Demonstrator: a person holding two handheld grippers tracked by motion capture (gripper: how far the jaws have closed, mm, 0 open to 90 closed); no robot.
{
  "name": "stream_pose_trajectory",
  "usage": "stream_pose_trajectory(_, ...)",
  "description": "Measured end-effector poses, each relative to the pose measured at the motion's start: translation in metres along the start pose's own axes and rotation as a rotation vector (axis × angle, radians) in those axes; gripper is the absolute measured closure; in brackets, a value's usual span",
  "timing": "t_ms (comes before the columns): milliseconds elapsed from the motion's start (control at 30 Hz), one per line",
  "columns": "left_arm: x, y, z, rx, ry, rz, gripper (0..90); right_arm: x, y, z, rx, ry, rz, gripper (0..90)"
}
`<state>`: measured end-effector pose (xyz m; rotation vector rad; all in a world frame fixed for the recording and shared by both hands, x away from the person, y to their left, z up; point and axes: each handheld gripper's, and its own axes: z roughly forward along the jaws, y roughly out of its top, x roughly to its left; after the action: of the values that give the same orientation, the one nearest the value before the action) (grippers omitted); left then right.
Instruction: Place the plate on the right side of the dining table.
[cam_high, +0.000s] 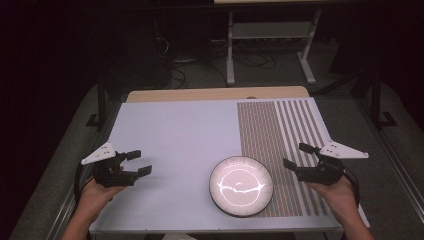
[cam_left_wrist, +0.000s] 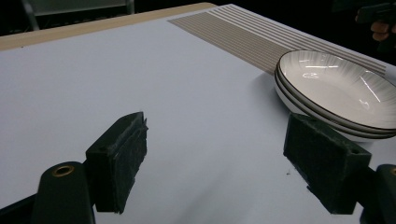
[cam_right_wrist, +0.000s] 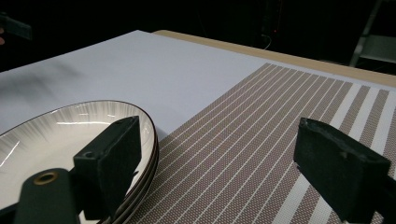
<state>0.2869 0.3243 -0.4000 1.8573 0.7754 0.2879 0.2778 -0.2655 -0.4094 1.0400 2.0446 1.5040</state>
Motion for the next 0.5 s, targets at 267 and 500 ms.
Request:
stream_pose_trajectory(267, 0.0014, 0.0002, 0.0003, 0.000, -0.008, -0.018, 22.1, -0.0008, -0.0007, 0.0005, 0.009, -0.009, -0.001, 15.3)
stream_pose_trajectory(500, -0.0001, 0.0013, 0.0011, 0.006, -0.020, -0.029, 23.3, -0.0019, -0.0012, -0.0008, 0.010, -0.012, 0.008, 16.7)
